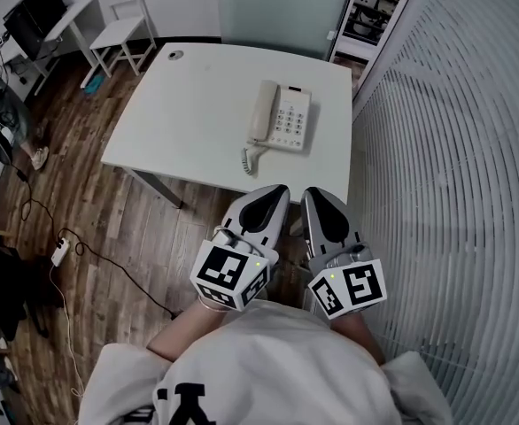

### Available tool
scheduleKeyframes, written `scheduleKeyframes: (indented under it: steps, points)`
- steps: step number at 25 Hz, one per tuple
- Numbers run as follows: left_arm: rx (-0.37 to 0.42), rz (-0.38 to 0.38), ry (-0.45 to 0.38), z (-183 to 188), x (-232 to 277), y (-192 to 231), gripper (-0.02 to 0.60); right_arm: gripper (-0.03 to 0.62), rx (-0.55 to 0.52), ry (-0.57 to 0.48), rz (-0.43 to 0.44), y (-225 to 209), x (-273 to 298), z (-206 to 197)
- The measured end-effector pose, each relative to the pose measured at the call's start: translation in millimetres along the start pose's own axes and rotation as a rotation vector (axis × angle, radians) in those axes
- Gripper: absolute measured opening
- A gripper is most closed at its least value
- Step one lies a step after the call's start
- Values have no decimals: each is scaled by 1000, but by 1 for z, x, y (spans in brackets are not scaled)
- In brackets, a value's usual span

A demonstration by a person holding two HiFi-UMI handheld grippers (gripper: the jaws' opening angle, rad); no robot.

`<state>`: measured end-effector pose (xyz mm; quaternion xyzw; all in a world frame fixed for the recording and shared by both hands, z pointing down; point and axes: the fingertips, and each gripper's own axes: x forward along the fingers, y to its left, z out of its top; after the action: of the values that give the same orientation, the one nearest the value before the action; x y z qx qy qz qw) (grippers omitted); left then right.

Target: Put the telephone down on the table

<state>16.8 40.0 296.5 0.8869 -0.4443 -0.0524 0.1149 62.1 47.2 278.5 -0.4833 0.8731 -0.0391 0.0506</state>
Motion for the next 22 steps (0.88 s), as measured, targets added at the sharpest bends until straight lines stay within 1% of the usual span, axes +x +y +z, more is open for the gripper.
scheduleKeyframes:
  steps: [4,8,10,14,18,22]
  points:
    - [-9,27,7,-6,-10,-1,5,29,28,-16,10,0,-11,1]
    - [15,50,31,-15,-8,9,5,29,52,-31,31,1,-10,-3]
    - [16,56,20,-11,-9,13,5,29,39,-42,34,4,-13,1]
    - [24,28,-17,8,-15,5,5,29,23,-36,17,8,-21,9]
    - [25,12,-34,15,-37,-5,5,29,11,-23,6,25,-32,7]
    - [20,20,-27,11,-67,-2,5,29,41,-5,7,57,-40,-6]
